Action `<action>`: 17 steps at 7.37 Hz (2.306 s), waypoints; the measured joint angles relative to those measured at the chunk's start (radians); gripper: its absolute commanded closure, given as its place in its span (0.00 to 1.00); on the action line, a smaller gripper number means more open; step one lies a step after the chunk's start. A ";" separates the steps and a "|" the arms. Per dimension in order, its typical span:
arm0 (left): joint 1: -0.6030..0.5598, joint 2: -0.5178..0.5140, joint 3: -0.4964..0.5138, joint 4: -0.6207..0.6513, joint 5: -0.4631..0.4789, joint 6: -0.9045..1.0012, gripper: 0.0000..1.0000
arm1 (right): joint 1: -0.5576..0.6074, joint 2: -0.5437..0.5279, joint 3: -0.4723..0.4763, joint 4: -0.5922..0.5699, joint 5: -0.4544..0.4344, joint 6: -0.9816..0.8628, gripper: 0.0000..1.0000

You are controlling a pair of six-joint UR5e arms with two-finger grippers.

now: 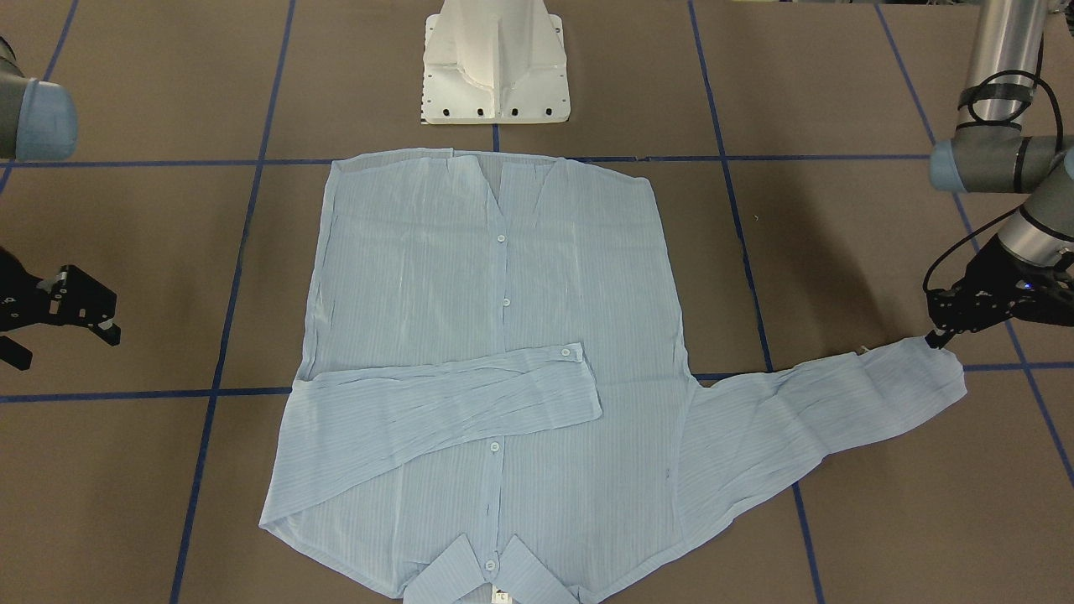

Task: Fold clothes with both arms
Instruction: 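Carry the held sleeve across the shirt front over the other sleeve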

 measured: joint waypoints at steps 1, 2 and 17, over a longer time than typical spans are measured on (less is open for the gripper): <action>0.001 -0.004 -0.067 0.029 -0.008 -0.018 1.00 | 0.000 0.000 0.000 0.000 0.000 0.000 0.00; 0.003 -0.024 -0.138 0.092 -0.024 -0.067 1.00 | 0.000 0.001 0.001 0.000 0.001 0.000 0.00; 0.527 -0.731 -0.029 0.331 0.290 -0.655 0.66 | -0.001 -0.001 0.013 0.000 0.001 0.012 0.00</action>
